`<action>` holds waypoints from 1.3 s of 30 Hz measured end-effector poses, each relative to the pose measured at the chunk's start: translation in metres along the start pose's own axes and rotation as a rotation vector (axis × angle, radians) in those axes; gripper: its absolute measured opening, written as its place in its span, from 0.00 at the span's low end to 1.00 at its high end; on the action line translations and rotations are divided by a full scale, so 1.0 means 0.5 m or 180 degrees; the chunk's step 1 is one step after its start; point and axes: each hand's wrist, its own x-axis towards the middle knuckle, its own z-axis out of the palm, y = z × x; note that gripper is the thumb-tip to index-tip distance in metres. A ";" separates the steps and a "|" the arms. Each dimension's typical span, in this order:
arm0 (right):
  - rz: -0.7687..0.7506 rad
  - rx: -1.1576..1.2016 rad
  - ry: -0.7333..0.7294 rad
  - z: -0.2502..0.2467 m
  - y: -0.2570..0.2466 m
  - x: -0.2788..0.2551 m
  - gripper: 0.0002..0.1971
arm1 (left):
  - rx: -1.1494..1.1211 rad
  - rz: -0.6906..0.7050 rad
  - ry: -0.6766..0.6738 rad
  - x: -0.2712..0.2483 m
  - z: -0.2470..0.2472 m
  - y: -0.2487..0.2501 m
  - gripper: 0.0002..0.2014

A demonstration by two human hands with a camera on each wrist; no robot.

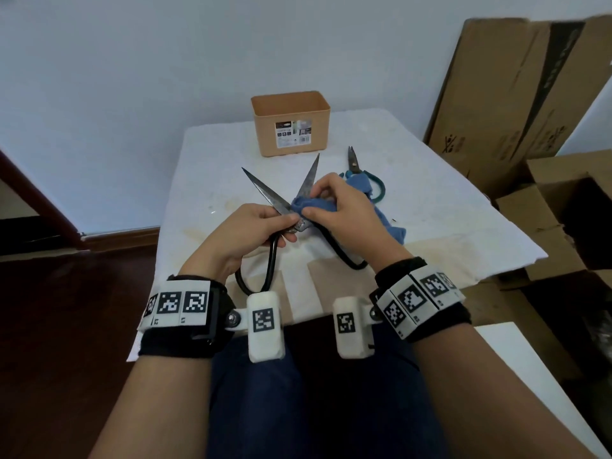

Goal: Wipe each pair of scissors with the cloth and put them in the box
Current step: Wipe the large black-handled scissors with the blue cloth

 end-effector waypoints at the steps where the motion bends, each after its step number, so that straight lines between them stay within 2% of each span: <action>1: 0.0049 -0.0106 0.0039 0.001 0.004 0.002 0.09 | 0.0011 0.0013 -0.0008 0.000 0.001 0.000 0.11; 4: 0.0286 -0.0449 0.0051 -0.001 0.013 0.009 0.12 | 0.0082 0.0058 -0.0024 -0.002 0.001 0.001 0.09; 7: 0.0474 -0.0371 -0.0120 -0.007 0.014 0.011 0.12 | 0.0142 0.0123 -0.0059 -0.005 0.000 0.003 0.06; 9: 0.0412 -0.0365 -0.0213 -0.008 0.010 0.011 0.12 | 0.0165 0.0160 -0.0036 -0.006 0.001 0.003 0.04; 15: 0.0429 -0.0199 -0.0097 -0.004 0.013 0.008 0.20 | 0.0259 0.0303 0.0000 -0.012 0.012 0.008 0.06; 22: 0.0425 -0.0289 0.0081 0.000 0.018 0.012 0.20 | 0.0300 0.0397 0.0077 -0.008 0.016 0.013 0.04; 30: 0.0460 -0.0633 0.0048 0.002 0.014 0.018 0.23 | 0.0381 0.0413 0.0047 -0.013 0.014 0.024 0.10; 39: 0.0537 -0.0931 -0.0040 0.008 0.017 0.018 0.23 | 0.0404 0.0350 -0.0041 -0.010 0.015 0.022 0.10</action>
